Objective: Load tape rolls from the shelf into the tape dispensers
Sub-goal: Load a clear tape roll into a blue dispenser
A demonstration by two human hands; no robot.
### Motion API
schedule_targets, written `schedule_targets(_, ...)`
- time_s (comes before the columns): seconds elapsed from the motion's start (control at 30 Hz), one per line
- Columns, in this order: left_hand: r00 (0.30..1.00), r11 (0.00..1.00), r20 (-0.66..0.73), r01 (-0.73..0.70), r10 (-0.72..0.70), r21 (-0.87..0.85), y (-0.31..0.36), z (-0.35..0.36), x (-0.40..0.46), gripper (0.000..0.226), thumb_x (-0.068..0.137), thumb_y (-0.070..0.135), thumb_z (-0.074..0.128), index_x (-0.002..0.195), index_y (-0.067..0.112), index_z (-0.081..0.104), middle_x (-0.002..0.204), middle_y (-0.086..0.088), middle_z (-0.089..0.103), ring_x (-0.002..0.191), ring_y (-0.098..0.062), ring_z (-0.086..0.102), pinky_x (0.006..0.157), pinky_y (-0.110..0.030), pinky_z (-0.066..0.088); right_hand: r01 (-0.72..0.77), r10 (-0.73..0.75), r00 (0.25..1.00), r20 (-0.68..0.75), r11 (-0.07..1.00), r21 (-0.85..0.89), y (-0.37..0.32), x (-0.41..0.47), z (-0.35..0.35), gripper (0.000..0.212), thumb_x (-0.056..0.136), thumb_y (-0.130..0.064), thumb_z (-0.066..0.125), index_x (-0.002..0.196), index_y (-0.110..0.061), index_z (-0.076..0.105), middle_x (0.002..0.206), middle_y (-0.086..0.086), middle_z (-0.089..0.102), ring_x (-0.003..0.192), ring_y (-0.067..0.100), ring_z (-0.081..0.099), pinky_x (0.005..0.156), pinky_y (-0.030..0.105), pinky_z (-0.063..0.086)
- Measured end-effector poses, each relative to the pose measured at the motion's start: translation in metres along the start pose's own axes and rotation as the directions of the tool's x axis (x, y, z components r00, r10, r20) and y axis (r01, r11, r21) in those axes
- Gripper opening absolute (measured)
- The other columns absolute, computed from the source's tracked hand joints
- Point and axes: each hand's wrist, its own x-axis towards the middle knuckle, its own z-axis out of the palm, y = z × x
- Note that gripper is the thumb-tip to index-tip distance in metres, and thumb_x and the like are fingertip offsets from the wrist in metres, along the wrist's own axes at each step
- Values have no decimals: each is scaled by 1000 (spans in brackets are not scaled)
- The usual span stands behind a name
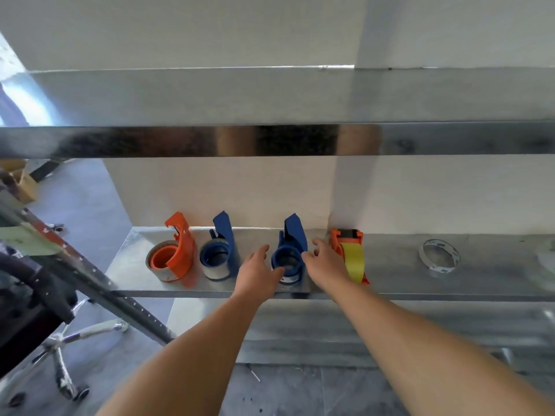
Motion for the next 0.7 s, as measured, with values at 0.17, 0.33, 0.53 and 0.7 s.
schedule_targets(0.17, 999, 1000, 33, 27, -27, 9, 2, 7, 12, 81, 87, 31, 73, 154, 26, 27, 150, -3, 45, 133, -22, 47, 108, -41, 45, 19, -19, 999, 42, 1000, -1, 1, 21, 7, 47, 98, -26, 50, 143, -18, 40, 137, 8, 54, 113, 25, 58, 82, 28, 45)
schedule_targets(0.33, 995, 999, 102, 13, -17, 40, 0, 11, 18, 77, 83, 24, 76, 148, 21, 35, 142, -6, 50, 125, -23, 51, 102, -34, 43, 1, -2, 999, 51, 1000, 29, 3, 28, 13, 45, 97, -20, 51, 141, -21, 41, 127, 6, 60, 93, 18, 60, 61, 19, 43)
schedule_targets(0.53, 988, 995, 150, -49, 36, 83, -5, 8, 27, 89, 79, 27, 80, 152, 21, 29, 144, -5, 45, 128, -22, 48, 103, -30, 39, -6, 6, 1000, 18, 999, 40, 1, 30, 15, 44, 95, -18, 53, 138, -22, 44, 116, 2, 61, 82, 14, 57, 52, 15, 38)
schedule_targets(0.7, 984, 992, 165, -78, 62, 94, -12, 9, 34, 90, 78, 30, 80, 152, 19, 29, 143, -4, 44, 126, -22, 49, 101, -27, 39, -9, 9, 1000, -9, 999, 53, 2, 29, 18, 45, 95, -22, 56, 138, -24, 45, 119, 1, 61, 82, 12, 58, 55, 14, 41)
